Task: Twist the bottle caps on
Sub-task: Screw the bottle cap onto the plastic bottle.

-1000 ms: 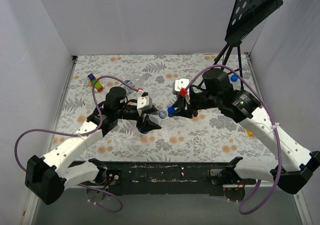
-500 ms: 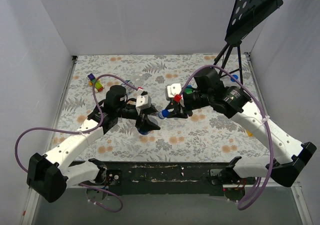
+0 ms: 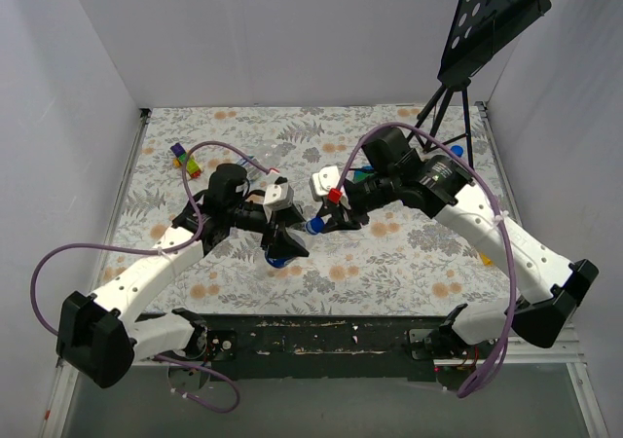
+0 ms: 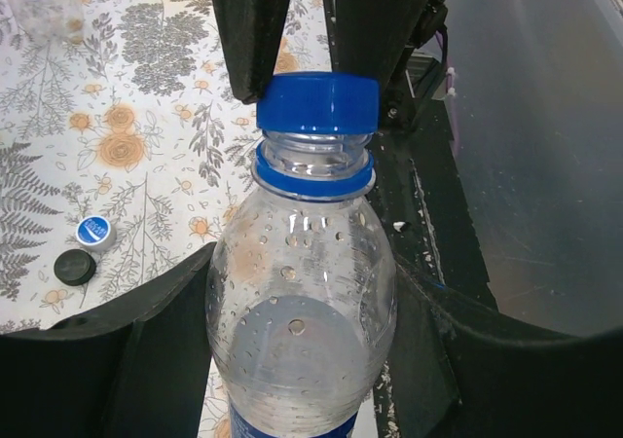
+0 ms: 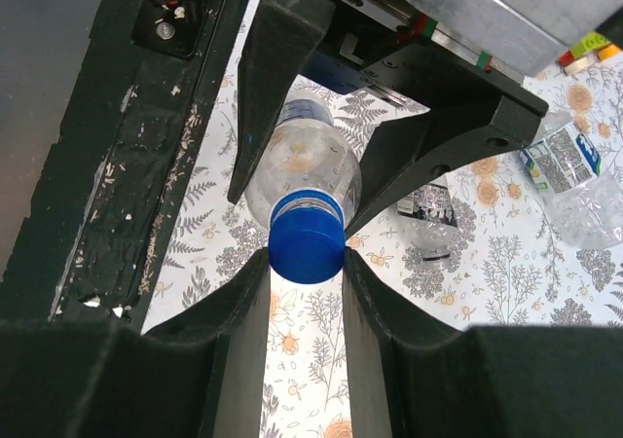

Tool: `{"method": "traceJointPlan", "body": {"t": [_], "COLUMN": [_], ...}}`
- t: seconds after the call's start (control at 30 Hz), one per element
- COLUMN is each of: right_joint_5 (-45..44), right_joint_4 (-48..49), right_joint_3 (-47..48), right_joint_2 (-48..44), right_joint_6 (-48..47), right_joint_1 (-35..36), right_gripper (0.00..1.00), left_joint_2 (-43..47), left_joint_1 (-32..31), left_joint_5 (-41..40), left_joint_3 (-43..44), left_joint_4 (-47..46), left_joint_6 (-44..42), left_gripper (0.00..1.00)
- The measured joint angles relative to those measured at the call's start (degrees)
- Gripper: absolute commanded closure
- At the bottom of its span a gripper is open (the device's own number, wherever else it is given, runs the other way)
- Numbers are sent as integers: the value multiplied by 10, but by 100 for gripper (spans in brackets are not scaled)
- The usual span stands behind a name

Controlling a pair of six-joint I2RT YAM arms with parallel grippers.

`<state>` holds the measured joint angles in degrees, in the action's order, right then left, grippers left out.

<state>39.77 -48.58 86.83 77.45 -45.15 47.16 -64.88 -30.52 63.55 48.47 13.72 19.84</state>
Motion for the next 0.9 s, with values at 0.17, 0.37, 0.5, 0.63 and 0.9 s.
{"method": "traceJointPlan", "body": {"t": [0.17, 0.37, 0.5, 0.63, 0.9], "right_joint_5": [1, -4, -6, -6, -7], "right_joint_4": [-38, -97, -120, -131, -138], "right_joint_3": [35, 92, 111, 113, 113], "right_joint_2": [20, 57, 72, 75, 76], "right_joint_6": [-24, -59, -79, -101, -122], "right_joint_1": [4, 4, 5, 5, 5], "right_gripper": [80, 82, 83, 84, 90], "left_joint_2": [-16, -49, -60, -69, -88], "left_joint_1": [3, 7, 8, 7, 7], "left_joint_5": [22, 35, 33, 36, 50], "left_joint_3": [22, 63, 82, 91, 106], "left_joint_4": [35, 94, 136, 158, 186], "left_joint_6": [-12, -42, -60, -70, -79], "left_gripper": [83, 84, 84, 85, 85]}}
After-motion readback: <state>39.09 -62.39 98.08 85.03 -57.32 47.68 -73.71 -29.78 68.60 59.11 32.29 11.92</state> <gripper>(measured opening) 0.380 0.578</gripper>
